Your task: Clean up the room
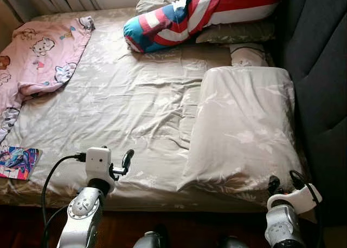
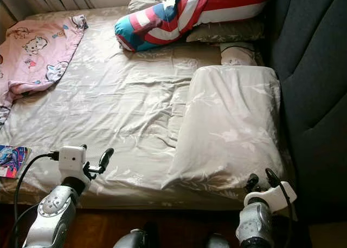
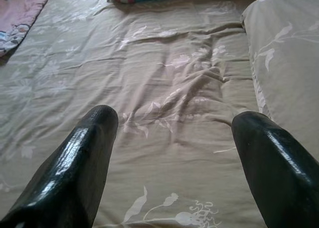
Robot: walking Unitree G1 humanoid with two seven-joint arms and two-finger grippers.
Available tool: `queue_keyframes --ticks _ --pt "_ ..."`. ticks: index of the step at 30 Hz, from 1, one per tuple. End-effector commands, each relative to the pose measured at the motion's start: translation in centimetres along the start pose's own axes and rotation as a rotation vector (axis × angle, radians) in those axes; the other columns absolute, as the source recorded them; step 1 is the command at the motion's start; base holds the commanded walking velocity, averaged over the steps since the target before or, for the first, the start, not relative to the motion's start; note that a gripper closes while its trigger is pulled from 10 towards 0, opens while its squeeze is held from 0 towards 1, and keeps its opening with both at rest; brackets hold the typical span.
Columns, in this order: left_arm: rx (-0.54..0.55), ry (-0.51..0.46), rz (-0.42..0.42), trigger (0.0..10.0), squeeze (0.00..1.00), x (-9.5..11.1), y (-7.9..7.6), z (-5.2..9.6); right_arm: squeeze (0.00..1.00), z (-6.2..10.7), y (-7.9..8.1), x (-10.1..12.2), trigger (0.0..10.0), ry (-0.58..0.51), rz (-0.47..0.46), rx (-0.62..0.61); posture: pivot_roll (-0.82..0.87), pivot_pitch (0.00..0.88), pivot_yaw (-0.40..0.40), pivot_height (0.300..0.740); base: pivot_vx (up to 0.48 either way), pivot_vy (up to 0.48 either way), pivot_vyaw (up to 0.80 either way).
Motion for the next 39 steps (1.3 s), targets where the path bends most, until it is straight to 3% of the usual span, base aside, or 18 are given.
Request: queue_keyframes --ticks 1,9,10,11,12,19,24,33,34,35,39 --pt "0.017 0.032 -0.015 10.0 0.0 -0.5 0.7 0.5 1.0 0.2 -0.6 -1.0 10.0 0.04 -0.026 -0.027 -0.03 0.279 0.129 0.74 0.0 0.0 0.0" --pt "0.015 0.034 -0.027 10.0 0.0 -0.2 0.9 1.0 1.0 -0.2 0.2 -1.0 10.0 0.061 -0.1 -0.02 -0.01 0.298 0.137 0.74 0.0 0.0 0.0" --pt "0.018 0.035 -0.033 10.0 0.0 -0.1 1.1 1.1 0.07 -0.3 -0.1 -1.0 10.0 0.07 -0.122 -0.046 0.0 0.304 0.142 0.74 0.0 0.0 0.0" --pt "0.018 0.036 -0.036 10.0 0.0 -0.1 1.2 1.2 0.07 -0.3 -0.2 -1.0 10.0 0.073 -0.13 -0.053 0.0 0.304 0.142 0.74 0.0 0.0 0.0" --pt "0.019 0.038 -0.04 10.0 0.0 0.0 1.3 1.4 0.0 -0.4 -0.4 -1.1 10.0 0.076 -0.144 -0.063 0.01 0.308 0.146 0.74 0.0 0.0 0.0" --pt "0.015 0.043 -0.052 10.0 0.0 0.2 1.6 2.1 0.0 -0.5 -0.6 -1.0 10.0 0.079 -0.182 -0.093 0.04 0.324 0.157 0.74 0.0 0.0 0.0" --pt "0.0 0.01 -0.076 10.0 0.0 1.7 1.3 2.1 0.0 -0.7 -0.9 -1.0 10.0 0.089 -0.208 -0.107 0.07 0.346 0.171 0.74 0.0 0.0 0.0" --pt "-0.031 0.001 -0.136 10.0 0.0 3.2 1.4 3.3 0.0 -0.8 0.7 -1.0 10.0 0.091 -0.276 -0.017 0.12 0.373 0.201 0.74 0.0 0.0 0.0" --pt "-0.032 0.002 -0.14 10.0 0.0 3.3 1.4 3.4 0.0 -0.8 0.7 -1.0 9.1 0.092 -0.278 -0.017 0.12 0.375 0.203 0.74 0.0 0.0 0.0" --pt "-0.032 0.003 -0.143 10.0 0.0 3.4 1.4 3.5 0.0 -0.8 0.7 -1.0 0.0 0.092 -0.268 -0.02 0.13 0.379 0.205 0.74 0.0 0.0 0.0" --pt "-0.034 0.011 -0.15 10.0 0.0 3.4 1.4 3.8 0.0 -0.8 1.1 -1.1 0.0 0.091 -0.258 -0.007 0.13 0.385 0.207 0.74 0.0 0.0 0.0"
Point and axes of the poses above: a point about 5 cm out from each wrist's last joint towards the gripper, its own z axis pointing back from the gripper into the wrist, its own x axis along the axis of the wrist's last joint, y = z × x, the point moved 1 cm from there along -z, pointing out of the wrist towards the gripper, and after that the axes turned 4 degrees about z, right-handed, at the moved point
